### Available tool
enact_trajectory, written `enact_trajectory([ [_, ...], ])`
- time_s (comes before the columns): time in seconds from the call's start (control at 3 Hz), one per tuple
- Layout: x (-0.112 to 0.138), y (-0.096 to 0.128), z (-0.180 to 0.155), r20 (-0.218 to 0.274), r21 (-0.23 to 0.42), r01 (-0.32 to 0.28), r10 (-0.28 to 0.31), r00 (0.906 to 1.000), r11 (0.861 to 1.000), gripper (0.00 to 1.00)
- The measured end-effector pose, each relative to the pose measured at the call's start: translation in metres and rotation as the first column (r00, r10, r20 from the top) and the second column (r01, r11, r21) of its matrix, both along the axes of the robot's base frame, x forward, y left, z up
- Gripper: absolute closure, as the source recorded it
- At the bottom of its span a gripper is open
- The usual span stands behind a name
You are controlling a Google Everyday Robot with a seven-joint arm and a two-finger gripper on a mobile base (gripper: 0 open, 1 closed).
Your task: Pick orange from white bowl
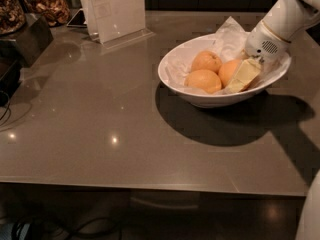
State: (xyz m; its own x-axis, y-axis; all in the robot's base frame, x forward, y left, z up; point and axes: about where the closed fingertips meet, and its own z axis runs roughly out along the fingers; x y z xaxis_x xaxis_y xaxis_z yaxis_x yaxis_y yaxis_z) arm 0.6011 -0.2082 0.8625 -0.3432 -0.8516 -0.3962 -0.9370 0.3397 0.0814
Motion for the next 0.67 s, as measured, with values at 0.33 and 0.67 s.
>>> enact_trajectory([
  [0.33,-0.003,-0.004,0.006,0.015,0.007,0.009,-0.009,0.9998,1.0,0.79],
  [0.67,-0.006,-0.01,0.029,0.079,0.037,0.019,-0.021,0.9966,0.999,1.0],
])
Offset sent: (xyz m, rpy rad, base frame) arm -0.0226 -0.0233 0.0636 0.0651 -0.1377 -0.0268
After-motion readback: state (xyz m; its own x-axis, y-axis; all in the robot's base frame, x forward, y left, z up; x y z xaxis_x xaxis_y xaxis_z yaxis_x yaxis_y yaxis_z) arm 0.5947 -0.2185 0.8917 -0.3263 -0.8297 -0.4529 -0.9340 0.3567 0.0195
